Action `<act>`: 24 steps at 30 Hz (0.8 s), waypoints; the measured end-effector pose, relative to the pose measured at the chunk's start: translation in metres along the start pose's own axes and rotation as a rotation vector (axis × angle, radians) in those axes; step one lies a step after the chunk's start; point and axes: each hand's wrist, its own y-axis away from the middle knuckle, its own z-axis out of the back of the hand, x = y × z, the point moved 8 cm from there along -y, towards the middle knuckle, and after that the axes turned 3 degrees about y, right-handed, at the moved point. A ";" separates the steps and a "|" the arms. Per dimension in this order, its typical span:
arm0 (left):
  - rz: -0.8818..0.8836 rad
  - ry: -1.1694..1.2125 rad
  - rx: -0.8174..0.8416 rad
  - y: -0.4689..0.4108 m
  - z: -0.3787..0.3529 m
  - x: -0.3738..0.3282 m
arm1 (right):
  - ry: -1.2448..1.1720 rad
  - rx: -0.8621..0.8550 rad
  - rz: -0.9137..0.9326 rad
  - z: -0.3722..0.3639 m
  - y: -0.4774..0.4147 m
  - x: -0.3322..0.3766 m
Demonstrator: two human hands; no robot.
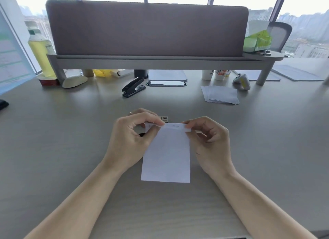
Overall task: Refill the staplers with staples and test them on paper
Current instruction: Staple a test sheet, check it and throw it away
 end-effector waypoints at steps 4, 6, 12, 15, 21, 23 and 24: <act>0.008 0.002 0.005 0.000 -0.001 0.000 | 0.012 -0.003 0.002 0.000 0.000 0.001; 0.016 0.002 0.009 0.001 -0.002 0.001 | 0.016 -0.008 0.001 0.000 0.000 0.000; 0.026 -0.009 0.011 0.001 -0.003 0.002 | 0.026 0.007 -0.005 0.000 -0.001 -0.001; 0.025 -0.021 0.009 0.001 -0.002 0.002 | 0.014 0.012 -0.015 -0.001 -0.001 -0.002; 0.020 -0.034 -0.002 0.001 -0.002 0.004 | -0.003 0.019 -0.033 -0.002 -0.001 -0.003; 0.024 -0.043 -0.004 0.001 -0.002 0.004 | 0.001 0.022 -0.036 -0.002 -0.001 -0.004; 0.027 -0.048 -0.004 0.001 -0.002 0.003 | -0.001 0.022 -0.038 -0.002 -0.001 -0.004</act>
